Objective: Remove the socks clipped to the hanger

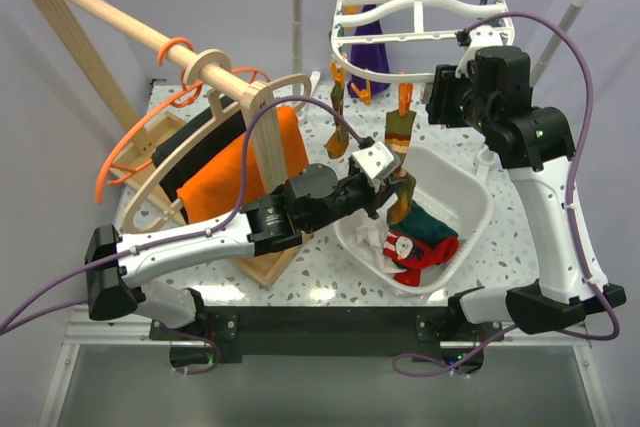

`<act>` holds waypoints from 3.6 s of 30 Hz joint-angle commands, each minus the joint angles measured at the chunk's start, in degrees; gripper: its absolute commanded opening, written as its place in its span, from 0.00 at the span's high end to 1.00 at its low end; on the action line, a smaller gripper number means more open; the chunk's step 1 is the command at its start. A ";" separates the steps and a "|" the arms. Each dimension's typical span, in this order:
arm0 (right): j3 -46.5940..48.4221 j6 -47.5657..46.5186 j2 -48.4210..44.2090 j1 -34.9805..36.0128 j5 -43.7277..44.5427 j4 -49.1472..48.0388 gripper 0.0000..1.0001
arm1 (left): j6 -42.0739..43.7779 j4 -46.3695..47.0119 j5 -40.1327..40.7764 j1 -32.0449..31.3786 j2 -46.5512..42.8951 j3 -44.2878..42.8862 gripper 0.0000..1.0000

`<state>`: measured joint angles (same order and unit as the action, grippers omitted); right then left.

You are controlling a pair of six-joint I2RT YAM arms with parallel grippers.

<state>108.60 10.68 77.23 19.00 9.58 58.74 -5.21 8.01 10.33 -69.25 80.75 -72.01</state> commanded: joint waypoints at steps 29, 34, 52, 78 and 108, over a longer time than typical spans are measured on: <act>-0.67 8.66 -12.02 -0.46 -27.25 2.17 0.28 | -5.77 7.02 -8.66 -1.59 -1.30 5.04 1.00; 0.13 6.91 -10.96 -0.46 -24.53 4.80 0.27 | -5.42 5.88 -6.29 -1.59 -1.56 4.77 1.00; -23.77 6.28 -19.57 -0.55 -29.18 -0.29 0.04 | -3.75 7.02 1.63 -1.50 -6.48 5.04 1.00; -17.28 42.30 -15.27 -0.64 -48.58 -28.93 0.01 | -3.93 7.28 -0.13 -1.50 -7.89 6.88 1.00; 6.44 15.61 -11.32 -0.55 -29.98 8.49 0.14 | -6.12 9.13 -7.78 -1.59 -2.88 2.49 1.00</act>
<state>113.49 32.71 62.19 18.37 -25.69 59.94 -9.34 13.34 5.48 -70.70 76.23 -66.37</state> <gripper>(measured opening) 0.875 0.036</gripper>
